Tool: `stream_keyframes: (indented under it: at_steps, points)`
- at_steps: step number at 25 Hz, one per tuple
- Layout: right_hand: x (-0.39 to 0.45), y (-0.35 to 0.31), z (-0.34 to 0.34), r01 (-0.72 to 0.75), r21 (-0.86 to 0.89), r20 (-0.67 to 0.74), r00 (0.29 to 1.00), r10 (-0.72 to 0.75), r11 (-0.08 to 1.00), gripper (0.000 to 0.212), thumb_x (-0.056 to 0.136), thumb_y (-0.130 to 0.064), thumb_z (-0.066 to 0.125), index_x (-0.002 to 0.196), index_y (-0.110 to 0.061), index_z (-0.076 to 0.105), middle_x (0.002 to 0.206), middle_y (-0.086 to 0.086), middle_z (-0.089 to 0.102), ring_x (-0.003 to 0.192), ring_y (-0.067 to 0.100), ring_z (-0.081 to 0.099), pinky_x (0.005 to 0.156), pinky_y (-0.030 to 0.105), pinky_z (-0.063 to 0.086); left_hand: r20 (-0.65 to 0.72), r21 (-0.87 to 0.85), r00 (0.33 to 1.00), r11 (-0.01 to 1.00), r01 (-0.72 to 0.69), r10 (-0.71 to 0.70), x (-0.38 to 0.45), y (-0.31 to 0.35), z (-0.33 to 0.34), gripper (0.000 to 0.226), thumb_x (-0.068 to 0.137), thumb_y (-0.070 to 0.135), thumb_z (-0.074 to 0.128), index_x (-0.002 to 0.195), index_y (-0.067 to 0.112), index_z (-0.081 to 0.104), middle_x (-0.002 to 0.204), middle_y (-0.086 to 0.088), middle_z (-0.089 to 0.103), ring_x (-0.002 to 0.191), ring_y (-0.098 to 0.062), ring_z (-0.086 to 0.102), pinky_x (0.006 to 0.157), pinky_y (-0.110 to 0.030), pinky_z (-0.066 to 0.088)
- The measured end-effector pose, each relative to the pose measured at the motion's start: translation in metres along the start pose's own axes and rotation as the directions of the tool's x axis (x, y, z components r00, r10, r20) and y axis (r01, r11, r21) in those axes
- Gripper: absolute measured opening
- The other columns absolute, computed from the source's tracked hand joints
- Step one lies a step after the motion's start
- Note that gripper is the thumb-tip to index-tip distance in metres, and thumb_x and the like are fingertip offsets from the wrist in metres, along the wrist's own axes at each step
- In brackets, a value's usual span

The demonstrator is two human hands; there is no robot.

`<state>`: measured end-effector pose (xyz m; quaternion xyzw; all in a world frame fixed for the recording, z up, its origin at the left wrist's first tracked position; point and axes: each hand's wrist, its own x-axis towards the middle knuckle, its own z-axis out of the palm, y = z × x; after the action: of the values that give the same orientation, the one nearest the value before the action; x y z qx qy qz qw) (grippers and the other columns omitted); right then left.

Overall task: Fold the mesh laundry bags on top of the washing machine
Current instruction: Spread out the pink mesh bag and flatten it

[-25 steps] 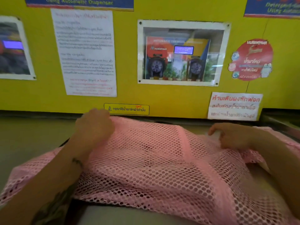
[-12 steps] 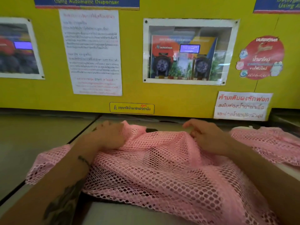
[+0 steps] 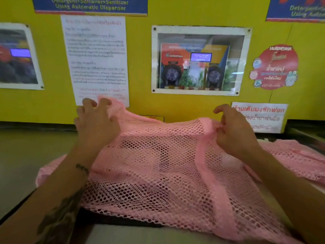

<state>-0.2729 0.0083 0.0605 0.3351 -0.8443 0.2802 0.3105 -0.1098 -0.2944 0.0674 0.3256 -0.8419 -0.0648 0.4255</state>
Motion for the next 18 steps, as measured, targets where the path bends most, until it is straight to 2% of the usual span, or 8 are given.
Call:
stream_keyframes:
  at_steps: [2, 6, 8, 10, 14, 15, 16, 18]
  points:
    - [-0.003, 0.003, 0.003, -0.015, -0.123, 0.108, 0.994, 0.028, 0.992, 0.050, 0.073, -0.019, 0.067, 0.120, -0.027, 0.051, 0.095, 0.000, 0.057, 0.090, 0.025, 0.054, 0.078, 0.044, 0.049, 0.219, 0.166, 0.971, 0.984, 0.062, -0.098, -0.008, -0.004, 0.009, 0.058, 0.083, 0.046, 0.057, 0.137, 0.034, 0.038, 0.147, -0.015, 0.025, 0.134, -0.038, 0.024, 0.107, -0.058, 0.022]
    - [-0.015, 0.002, 0.000, -0.161, 0.027, 0.446, 0.885, 0.132, 0.987, 0.038, 0.082, -0.020, 0.064, 0.118, -0.028, 0.058, 0.087, -0.009, 0.063, 0.080, 0.012, 0.061, 0.072, 0.034, 0.049, 0.275, 0.017, 0.951, 0.988, -0.154, 0.143, -0.024, 0.019, 0.013, 0.046, 0.087, 0.047, 0.051, 0.131, 0.035, 0.049, 0.137, -0.006, 0.049, 0.128, -0.030, 0.043, 0.108, -0.058, 0.024]
    - [-0.020, -0.001, 0.000, -0.143, -0.004, 0.631, 0.768, 0.114, 0.990, 0.038, 0.084, -0.020, 0.064, 0.120, -0.031, 0.058, 0.089, -0.010, 0.063, 0.083, 0.008, 0.061, 0.074, 0.030, 0.050, 0.580, -0.003, 0.797, 0.978, -0.206, 0.170, -0.041, 0.030, 0.025, 0.060, 0.084, 0.063, 0.043, 0.140, 0.041, 0.037, 0.150, -0.006, 0.038, 0.137, -0.031, 0.035, 0.110, -0.062, 0.021]
    - [-0.023, -0.008, -0.001, -0.080, -0.035, 0.711, 0.699, 0.081, 0.996, 0.040, 0.084, -0.023, 0.065, 0.123, -0.032, 0.057, 0.090, -0.010, 0.062, 0.084, 0.008, 0.060, 0.077, 0.029, 0.050, 0.854, 0.107, 0.515, 0.946, -0.306, 0.070, -0.053, 0.033, 0.035, 0.085, 0.073, 0.083, 0.030, 0.147, 0.046, 0.012, 0.162, -0.007, 0.008, 0.147, -0.036, 0.008, 0.111, -0.068, 0.009]
    - [-0.021, -0.026, -0.035, -0.073, -0.088, 0.850, 0.515, 0.113, 0.993, 0.025, 0.087, -0.024, 0.062, 0.109, -0.036, 0.064, 0.086, -0.014, 0.065, 0.077, 0.000, 0.061, 0.069, 0.021, 0.045, 0.919, 0.043, 0.387, 0.959, -0.279, 0.071, -0.045, 0.033, 0.014, 0.097, 0.072, 0.081, 0.046, 0.151, 0.040, 0.008, 0.163, -0.005, 0.004, 0.149, -0.032, 0.007, 0.119, -0.053, 0.012]
    - [-0.020, -0.028, -0.042, -0.113, -0.076, 0.852, 0.509, 0.124, 0.991, 0.020, 0.087, -0.025, 0.063, 0.105, -0.034, 0.066, 0.084, -0.013, 0.068, 0.074, 0.000, 0.064, 0.069, 0.022, 0.047, 0.923, -0.004, 0.374, 0.974, -0.226, 0.091, -0.041, 0.031, 0.008, 0.094, 0.074, 0.072, 0.057, 0.150, 0.039, 0.013, 0.163, -0.001, 0.010, 0.148, -0.028, 0.014, 0.119, -0.047, 0.015]
    - [-0.020, -0.028, -0.044, -0.154, -0.037, 0.803, 0.584, 0.121, 0.987, 0.014, 0.087, -0.025, 0.064, 0.099, -0.032, 0.066, 0.082, -0.010, 0.070, 0.073, 0.003, 0.066, 0.068, 0.023, 0.048, 0.928, -0.044, 0.360, 0.987, -0.156, 0.098, -0.038, 0.027, 0.005, 0.094, 0.073, 0.065, 0.066, 0.149, 0.039, 0.019, 0.161, 0.003, 0.015, 0.146, -0.026, 0.020, 0.119, -0.044, 0.019]
    - [-0.021, -0.028, -0.035, -0.158, 0.059, 0.544, 0.833, 0.101, 0.986, 0.010, 0.088, -0.031, 0.065, 0.098, -0.029, 0.063, 0.090, -0.007, 0.068, 0.084, 0.013, 0.066, 0.071, 0.029, 0.049, 0.936, -0.075, 0.337, 0.993, -0.092, 0.102, -0.037, 0.021, 0.004, 0.098, 0.065, 0.061, 0.076, 0.147, 0.041, 0.025, 0.159, 0.007, 0.023, 0.142, -0.024, 0.029, 0.117, -0.044, 0.026]
